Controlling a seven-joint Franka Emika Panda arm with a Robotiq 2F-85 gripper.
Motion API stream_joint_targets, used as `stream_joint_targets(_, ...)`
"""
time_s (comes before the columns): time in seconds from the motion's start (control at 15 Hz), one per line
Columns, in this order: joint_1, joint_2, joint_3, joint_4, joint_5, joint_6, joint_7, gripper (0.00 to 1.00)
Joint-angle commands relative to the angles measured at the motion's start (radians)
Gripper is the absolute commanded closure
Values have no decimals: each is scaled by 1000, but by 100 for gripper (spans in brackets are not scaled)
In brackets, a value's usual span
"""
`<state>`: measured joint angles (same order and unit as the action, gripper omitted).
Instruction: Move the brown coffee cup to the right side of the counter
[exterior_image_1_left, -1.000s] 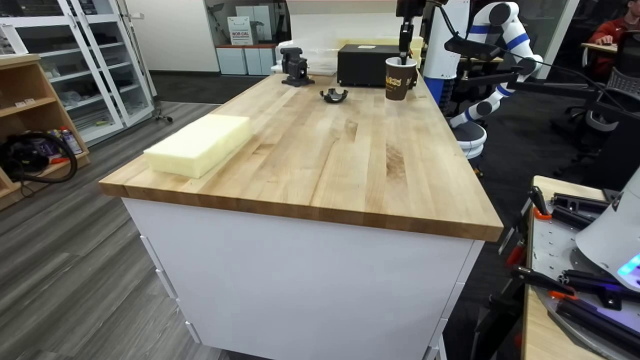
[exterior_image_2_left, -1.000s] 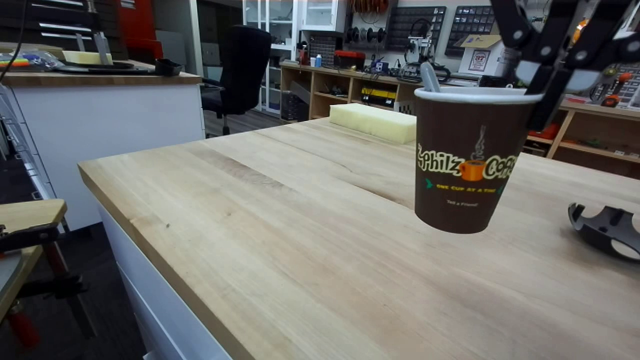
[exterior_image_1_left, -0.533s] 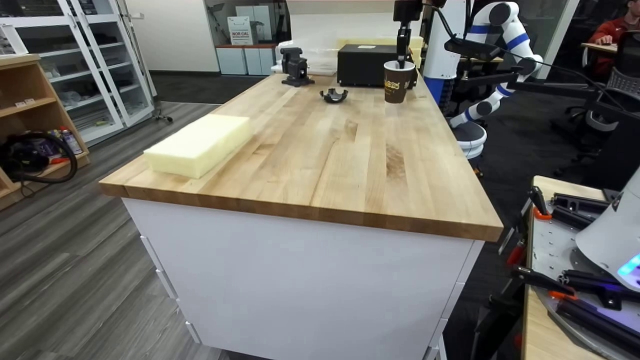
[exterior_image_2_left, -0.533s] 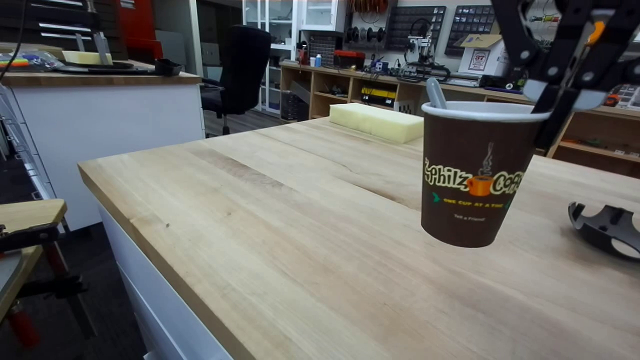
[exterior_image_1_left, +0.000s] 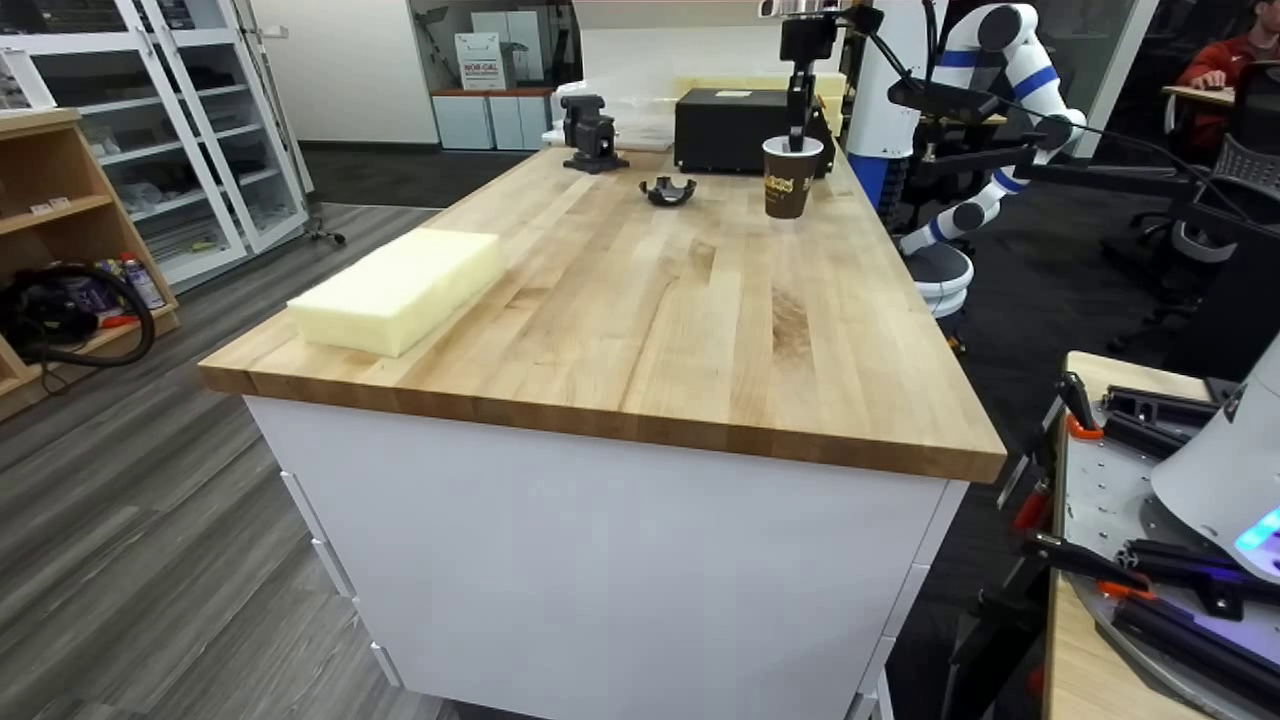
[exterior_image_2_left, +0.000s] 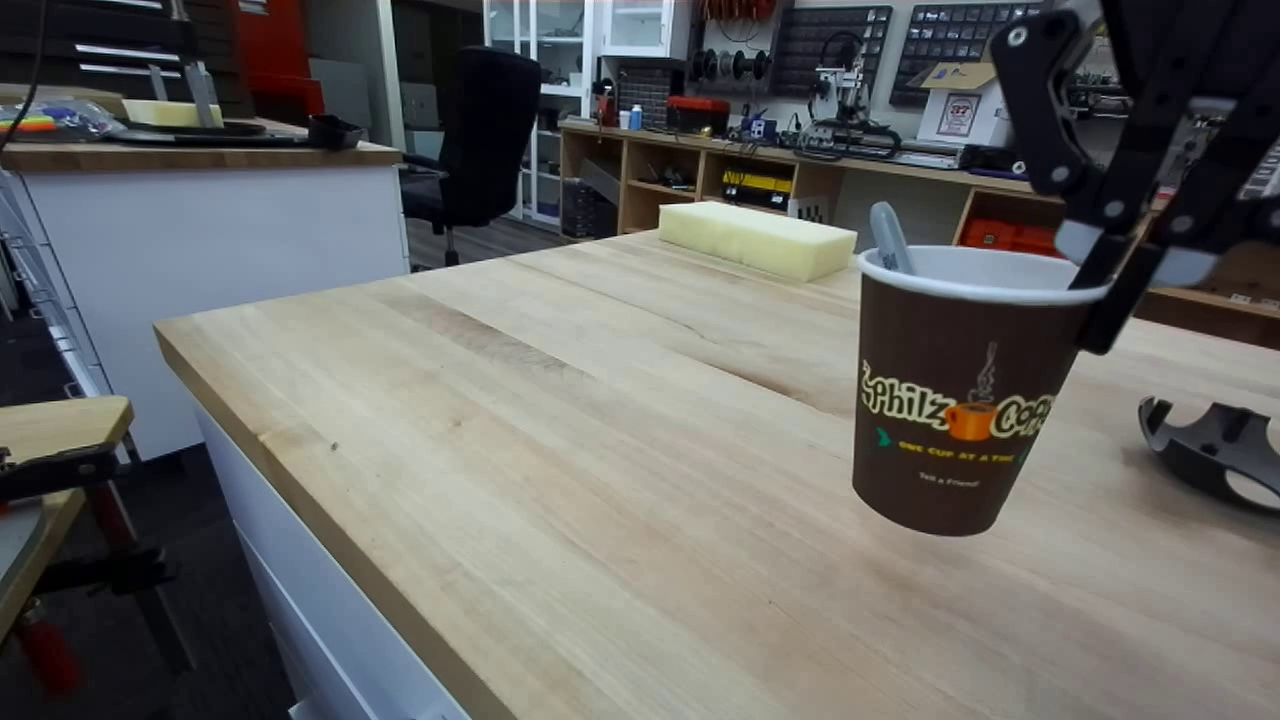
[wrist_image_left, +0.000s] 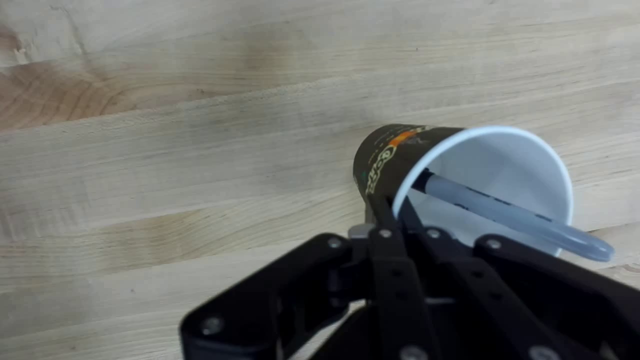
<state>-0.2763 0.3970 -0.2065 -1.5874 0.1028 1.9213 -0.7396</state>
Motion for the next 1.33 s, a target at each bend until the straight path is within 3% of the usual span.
stream_joint_targets(0.0, -43, 53, 30, 49, -1, 12, 6, 99)
stream_joint_targets(0.4, -73, 111, 51, 90, 8, 19, -4, 99)
stream_joint_targets(0.47, -76, 117, 56, 98, 9, 7, -12, 71)
stream_joint_targets(0.6, -80, 119, 63, 104, 8, 5, -7, 64)
stream_joint_targets(1.13, -38, 27, 88, 67, -28, -4, 19, 12)
stream_joint_targets(1.2, -59, 87, 89, 103, -11, 7, 3, 7)
stream_joint_targets(1.27, -56, 80, 93, 104, -11, 7, 2, 24)
